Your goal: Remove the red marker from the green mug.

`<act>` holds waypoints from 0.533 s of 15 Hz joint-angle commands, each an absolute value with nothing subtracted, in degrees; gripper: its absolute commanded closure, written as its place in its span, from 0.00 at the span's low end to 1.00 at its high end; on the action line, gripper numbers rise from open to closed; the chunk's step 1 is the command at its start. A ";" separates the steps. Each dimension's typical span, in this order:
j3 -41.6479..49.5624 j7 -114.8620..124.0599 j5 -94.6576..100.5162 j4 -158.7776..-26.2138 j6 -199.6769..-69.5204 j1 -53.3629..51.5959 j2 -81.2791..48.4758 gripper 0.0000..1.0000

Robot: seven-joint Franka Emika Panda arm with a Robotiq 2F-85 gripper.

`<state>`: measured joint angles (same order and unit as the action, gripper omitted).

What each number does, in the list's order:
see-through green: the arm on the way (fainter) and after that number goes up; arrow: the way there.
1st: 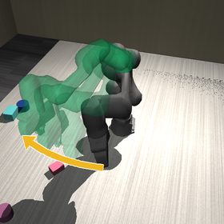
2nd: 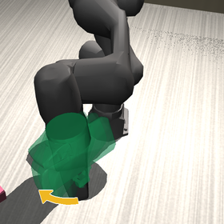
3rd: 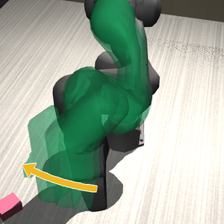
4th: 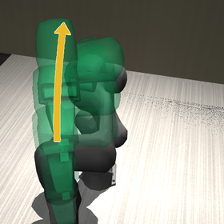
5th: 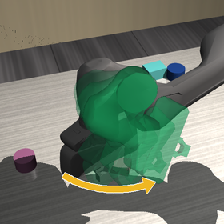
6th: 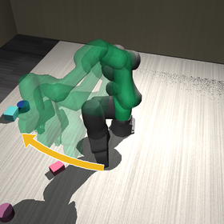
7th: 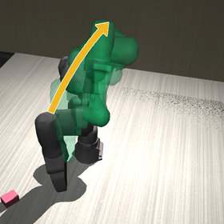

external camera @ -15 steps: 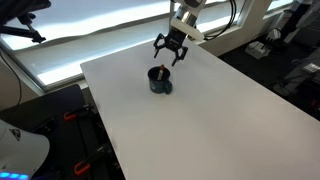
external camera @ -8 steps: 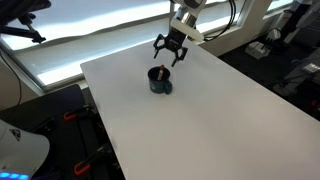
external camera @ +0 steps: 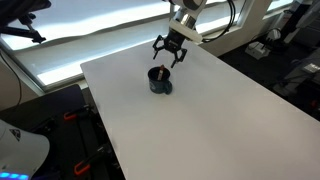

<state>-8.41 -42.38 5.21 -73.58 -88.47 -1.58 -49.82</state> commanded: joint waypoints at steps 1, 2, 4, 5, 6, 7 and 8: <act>-8.41 -42.14 5.19 -73.48 -88.32 -1.61 -49.93 0.00; -8.41 -42.03 5.18 -73.60 -88.32 -1.61 -49.93 0.00; -8.42 -41.85 5.18 -73.78 -88.32 -1.61 -49.93 0.00; -8.42 -41.80 5.18 -73.82 -88.32 -1.61 -49.93 0.00; -8.42 -41.77 5.18 -73.83 -88.32 -1.60 -49.93 0.00; -8.42 -41.74 5.18 -73.83 -88.32 -1.60 -49.92 0.00; -8.39 -41.56 5.24 -74.13 -88.40 -1.69 -49.75 0.00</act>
